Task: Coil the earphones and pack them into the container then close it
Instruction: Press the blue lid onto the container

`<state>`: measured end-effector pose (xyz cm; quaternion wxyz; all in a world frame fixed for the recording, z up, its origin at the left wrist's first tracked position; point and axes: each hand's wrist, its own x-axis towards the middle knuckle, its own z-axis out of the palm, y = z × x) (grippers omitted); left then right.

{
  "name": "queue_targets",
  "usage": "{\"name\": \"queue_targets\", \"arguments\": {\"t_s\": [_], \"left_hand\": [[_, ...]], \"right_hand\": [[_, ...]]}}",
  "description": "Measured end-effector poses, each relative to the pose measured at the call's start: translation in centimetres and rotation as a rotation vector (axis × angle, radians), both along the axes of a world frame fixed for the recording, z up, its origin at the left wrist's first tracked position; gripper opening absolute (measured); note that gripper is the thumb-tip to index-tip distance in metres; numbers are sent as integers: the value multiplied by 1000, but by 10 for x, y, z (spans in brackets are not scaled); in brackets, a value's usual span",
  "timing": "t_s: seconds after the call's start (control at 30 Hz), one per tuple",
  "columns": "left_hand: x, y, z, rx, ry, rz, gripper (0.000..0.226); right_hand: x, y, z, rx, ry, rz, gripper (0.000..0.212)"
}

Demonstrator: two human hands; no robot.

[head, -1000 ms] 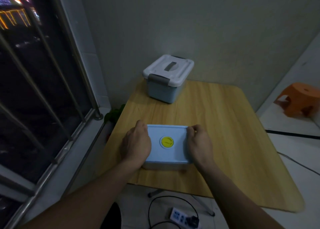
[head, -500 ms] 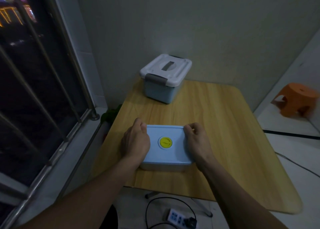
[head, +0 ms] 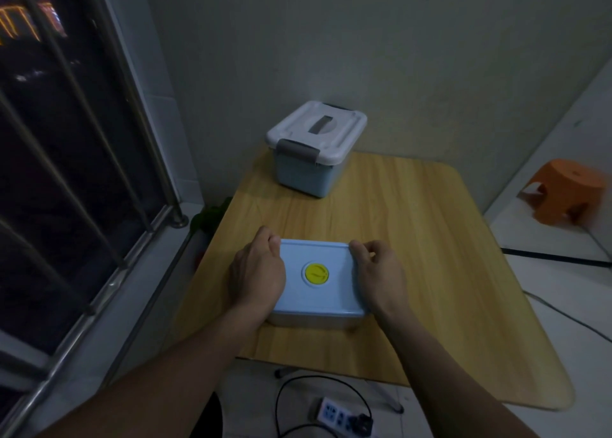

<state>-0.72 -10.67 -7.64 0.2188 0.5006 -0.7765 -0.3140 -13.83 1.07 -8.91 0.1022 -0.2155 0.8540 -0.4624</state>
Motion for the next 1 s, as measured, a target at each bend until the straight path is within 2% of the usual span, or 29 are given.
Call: {"name": "queue_targets", "arguments": {"t_s": [0.1, 0.4, 0.73, 1.0], "left_hand": [[1, 0, -1, 0, 11, 8, 27], [1, -2, -4, -32, 2, 25, 27], [-12, -8, -10, -79, 9, 24, 39], [-11, -7, -14, -99, 51, 34, 40]], "right_hand": [[1, 0, 2, 61, 34, -12, 33], [1, -1, 3, 31, 52, -30, 32], [-3, -1, 5, 49, 100, -55, 30], [-5, -2, -1, 9, 63, -77, 33]]}}
